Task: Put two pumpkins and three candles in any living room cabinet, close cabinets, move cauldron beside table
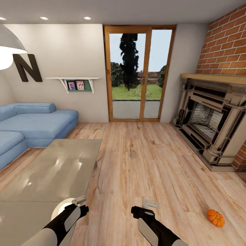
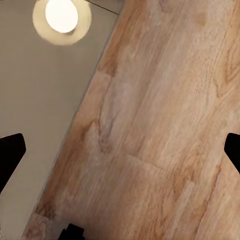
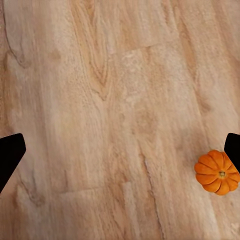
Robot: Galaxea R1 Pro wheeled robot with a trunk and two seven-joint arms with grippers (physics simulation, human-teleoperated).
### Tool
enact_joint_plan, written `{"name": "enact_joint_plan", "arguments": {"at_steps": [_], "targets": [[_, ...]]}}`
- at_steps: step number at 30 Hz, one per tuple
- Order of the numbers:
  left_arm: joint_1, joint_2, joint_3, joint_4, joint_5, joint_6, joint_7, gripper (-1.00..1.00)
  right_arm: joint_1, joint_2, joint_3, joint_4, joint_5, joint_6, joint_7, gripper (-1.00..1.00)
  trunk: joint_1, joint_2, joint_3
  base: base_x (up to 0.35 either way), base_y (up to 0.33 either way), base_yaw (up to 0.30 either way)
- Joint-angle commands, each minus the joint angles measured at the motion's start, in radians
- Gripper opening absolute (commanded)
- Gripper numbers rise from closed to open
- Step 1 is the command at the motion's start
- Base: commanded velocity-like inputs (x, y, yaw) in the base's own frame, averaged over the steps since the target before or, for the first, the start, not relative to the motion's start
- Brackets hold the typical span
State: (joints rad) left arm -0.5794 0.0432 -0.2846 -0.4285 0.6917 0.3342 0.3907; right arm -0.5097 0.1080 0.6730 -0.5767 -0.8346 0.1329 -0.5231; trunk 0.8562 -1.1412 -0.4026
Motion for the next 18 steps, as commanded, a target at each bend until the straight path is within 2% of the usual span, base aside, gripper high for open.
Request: {"name": "enact_joint_plan", "arguments": {"at_steps": [1,18], "targets": [[0.000,0.001,-0.008,-0.003,0.009,0.003,0.008,1.00,-0.001,-0.001,0.005,-0.002,-0.003,0.005,-0.008,1.00,0.000,-0.001,-0.001,0.080,0.105,0.000],[0.000,0.001,-0.016,-0.003,0.009,0.004,0.009,1.00,-0.001,-0.001,0.005,-0.003,-0.003,0.005,-0.008,1.00,0.000,-0.001,-0.001,0.065,0.033,0.000]]}}
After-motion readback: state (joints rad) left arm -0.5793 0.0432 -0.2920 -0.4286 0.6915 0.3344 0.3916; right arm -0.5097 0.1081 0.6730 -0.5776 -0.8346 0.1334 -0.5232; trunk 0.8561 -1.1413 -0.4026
